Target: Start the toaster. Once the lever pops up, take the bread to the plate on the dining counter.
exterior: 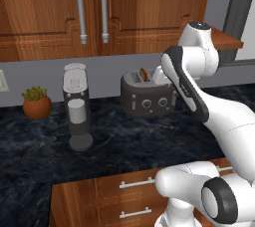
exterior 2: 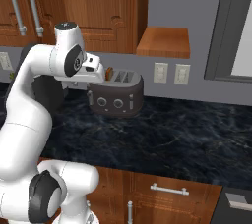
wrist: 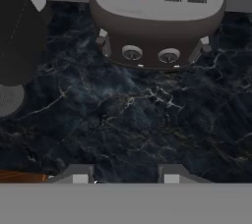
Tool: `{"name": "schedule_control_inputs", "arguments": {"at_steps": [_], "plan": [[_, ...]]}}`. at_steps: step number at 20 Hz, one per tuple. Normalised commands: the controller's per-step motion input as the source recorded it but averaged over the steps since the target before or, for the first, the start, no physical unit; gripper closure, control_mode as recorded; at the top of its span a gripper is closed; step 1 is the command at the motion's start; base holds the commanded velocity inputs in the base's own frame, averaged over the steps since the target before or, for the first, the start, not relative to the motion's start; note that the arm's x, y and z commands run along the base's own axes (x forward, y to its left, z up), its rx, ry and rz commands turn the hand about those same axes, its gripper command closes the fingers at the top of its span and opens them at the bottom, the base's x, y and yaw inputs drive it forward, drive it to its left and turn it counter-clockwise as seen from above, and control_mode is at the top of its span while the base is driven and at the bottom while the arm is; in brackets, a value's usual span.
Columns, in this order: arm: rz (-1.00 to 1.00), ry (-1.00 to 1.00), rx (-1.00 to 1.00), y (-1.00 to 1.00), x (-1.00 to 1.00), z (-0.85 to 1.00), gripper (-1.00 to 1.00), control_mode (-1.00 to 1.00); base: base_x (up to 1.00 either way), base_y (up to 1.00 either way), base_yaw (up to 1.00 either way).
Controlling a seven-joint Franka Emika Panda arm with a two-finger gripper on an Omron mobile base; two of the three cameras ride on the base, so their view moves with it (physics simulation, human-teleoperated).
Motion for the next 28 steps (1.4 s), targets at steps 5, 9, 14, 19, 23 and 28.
{"name": "schedule_control_inputs", "arguments": {"at_steps": [5, 9, 14, 19, 23, 28], "plan": [[0.00, -0.01, 0.00, 0.06, 0.00, -0.07, -1.00, -1.00, 0.00, 0.00, 0.00], [0.00, -0.04, 0.00, 0.21, 0.00, -0.17, -1.00, -1.00, 0.00, 0.00, 0.00], [0.00, -0.09, 0.00, 0.22, -0.01, -0.22, -1.00, -1.00, 0.00, 0.00, 0.00], [-0.01, -0.14, 0.00, 0.19, -0.01, -0.24, -1.00, -1.00, 0.00, 0.00, 0.00], [-0.08, -0.14, 0.00, 0.13, 0.00, -0.21, -1.00, -1.00, 0.00, 0.00, 0.00], [-0.13, -0.10, 0.00, 0.14, 0.00, -0.17, -1.00, -1.00, 0.00, 0.00, 0.00]]}}
